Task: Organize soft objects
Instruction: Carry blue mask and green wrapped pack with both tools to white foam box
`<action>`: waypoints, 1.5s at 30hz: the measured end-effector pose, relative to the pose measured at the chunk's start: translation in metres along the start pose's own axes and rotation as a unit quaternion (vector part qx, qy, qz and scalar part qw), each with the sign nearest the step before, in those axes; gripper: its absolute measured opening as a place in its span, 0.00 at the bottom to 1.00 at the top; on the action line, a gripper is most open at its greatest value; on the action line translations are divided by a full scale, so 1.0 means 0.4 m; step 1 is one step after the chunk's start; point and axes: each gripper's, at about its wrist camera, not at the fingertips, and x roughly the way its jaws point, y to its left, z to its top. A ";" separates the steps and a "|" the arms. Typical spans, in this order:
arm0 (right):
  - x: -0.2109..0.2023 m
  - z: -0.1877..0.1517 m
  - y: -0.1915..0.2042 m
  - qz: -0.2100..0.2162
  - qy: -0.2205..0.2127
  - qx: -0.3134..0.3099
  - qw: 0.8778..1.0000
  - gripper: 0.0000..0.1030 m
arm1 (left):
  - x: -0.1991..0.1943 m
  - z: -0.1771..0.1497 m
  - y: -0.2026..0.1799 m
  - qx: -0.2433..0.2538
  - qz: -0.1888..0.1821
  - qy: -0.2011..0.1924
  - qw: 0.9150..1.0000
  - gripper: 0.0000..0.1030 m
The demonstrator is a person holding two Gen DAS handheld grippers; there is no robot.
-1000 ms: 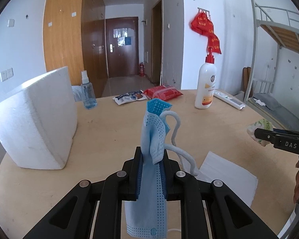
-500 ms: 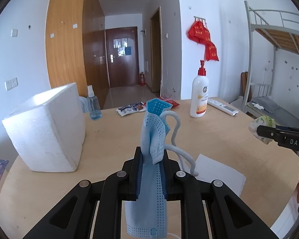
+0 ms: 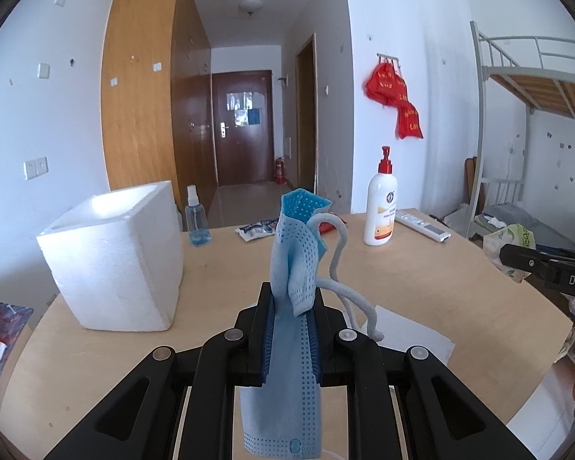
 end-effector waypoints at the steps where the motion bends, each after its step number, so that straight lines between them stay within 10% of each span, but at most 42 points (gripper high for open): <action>1: -0.009 0.000 0.005 0.001 -0.003 -0.002 1.000 0.59 | -0.009 0.000 0.001 0.000 0.000 -0.003 1.000 0.17; 45: -0.236 -0.029 0.116 0.047 -0.083 -0.049 0.994 0.59 | -0.350 -0.008 0.006 -0.008 0.052 -0.096 0.994 0.17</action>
